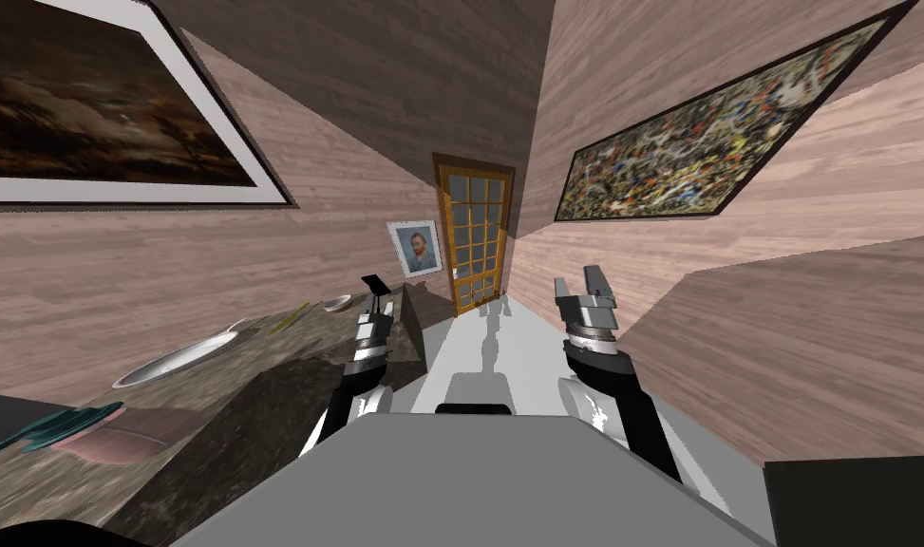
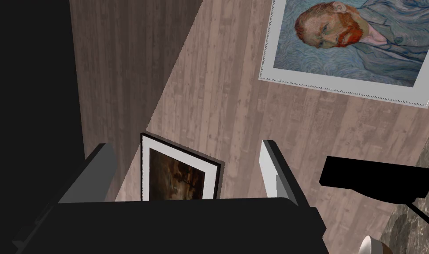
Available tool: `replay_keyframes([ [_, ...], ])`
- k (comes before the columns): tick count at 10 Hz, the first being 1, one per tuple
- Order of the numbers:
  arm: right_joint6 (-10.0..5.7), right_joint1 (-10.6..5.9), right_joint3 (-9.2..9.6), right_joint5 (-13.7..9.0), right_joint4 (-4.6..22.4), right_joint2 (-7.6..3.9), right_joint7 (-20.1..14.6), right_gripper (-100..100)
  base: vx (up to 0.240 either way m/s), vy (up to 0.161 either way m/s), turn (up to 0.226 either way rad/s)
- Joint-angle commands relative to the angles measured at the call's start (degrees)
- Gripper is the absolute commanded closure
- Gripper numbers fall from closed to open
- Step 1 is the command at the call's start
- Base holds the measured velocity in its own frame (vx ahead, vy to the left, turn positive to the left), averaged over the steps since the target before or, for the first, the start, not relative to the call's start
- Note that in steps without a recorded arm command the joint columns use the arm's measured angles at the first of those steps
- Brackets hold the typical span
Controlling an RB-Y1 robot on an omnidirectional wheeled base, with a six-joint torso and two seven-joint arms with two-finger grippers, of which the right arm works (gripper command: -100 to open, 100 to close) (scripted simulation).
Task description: Pull the door open
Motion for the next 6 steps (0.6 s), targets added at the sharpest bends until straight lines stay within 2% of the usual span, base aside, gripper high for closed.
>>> replay_keyframes([
  [1,-0.44,-0.71,-0.10,0.5,1.8,-0.49,1.1,-100,0.117,0.012,0.022],
  [6,-1.93,-3.08,-0.42,2.2,7.6,-1.76,4.6,-100,0.032,0.007,-0.005],
])
